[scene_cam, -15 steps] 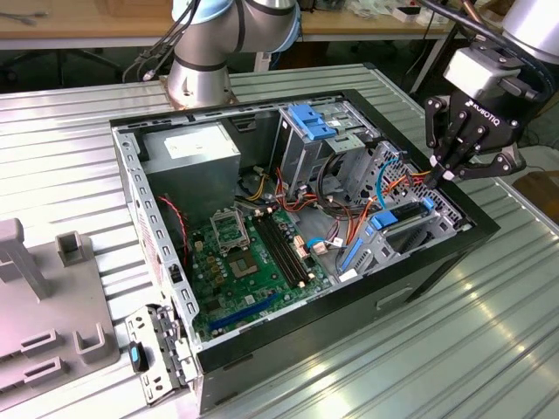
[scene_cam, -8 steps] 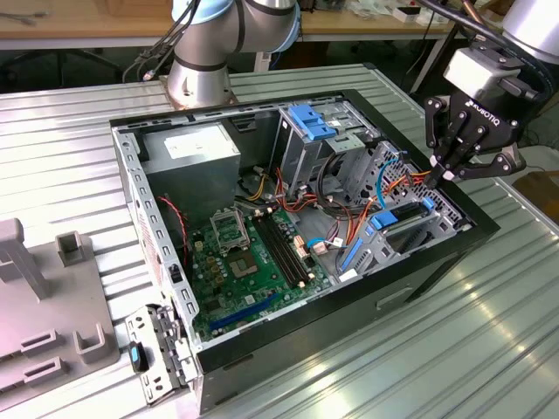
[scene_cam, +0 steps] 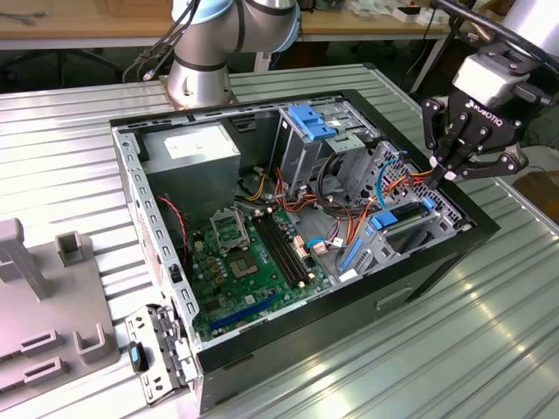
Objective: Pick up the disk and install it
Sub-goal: 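Insert the first disk wire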
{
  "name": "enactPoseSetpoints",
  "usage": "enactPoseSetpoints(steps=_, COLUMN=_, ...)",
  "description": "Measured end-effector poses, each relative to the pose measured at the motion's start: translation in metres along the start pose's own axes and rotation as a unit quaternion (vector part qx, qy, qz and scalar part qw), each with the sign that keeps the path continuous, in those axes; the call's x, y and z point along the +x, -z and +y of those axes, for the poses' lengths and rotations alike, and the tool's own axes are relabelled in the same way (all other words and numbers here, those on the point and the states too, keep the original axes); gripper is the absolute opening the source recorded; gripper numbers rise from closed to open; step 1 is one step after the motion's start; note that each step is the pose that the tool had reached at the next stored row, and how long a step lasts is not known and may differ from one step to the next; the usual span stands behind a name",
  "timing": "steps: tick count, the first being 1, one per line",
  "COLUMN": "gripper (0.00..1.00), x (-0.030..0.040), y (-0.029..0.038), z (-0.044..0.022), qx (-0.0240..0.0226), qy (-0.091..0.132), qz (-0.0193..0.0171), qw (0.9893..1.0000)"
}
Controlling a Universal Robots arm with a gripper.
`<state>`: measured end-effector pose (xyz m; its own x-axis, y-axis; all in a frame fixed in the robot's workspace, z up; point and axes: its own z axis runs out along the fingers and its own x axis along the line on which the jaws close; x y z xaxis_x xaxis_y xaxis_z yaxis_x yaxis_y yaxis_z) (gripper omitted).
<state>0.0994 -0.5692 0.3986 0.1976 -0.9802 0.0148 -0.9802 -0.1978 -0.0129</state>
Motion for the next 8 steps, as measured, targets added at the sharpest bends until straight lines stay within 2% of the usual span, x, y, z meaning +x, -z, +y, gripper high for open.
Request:
enactPoseSetpoints(steps=1, gripper=0.11, x=0.0001, y=-0.0003, z=-0.0004, qx=0.0004, qy=0.024, qz=-0.0004, qw=0.9997)
enactPoseSetpoints(steps=3, gripper=0.11, x=0.0004, y=-0.0003, z=-0.0018, qx=0.0008, qy=0.051, qz=-0.0007, qw=0.9987)
enactPoseSetpoints(steps=5, gripper=0.11, x=0.0005, y=-0.0005, z=-0.0026, qx=0.0012, qy=0.084, qz=-0.0011, qw=0.9964)
enactPoseSetpoints(steps=7, gripper=0.11, x=0.0007, y=-0.0005, z=-0.0032, qx=0.0015, qy=0.103, qz=-0.0013, qw=0.9947)
enactPoseSetpoints(steps=8, gripper=0.11, x=0.0008, y=-0.0006, z=-0.0042, qx=0.0018, qy=0.121, qz=-0.0016, qw=0.9926)
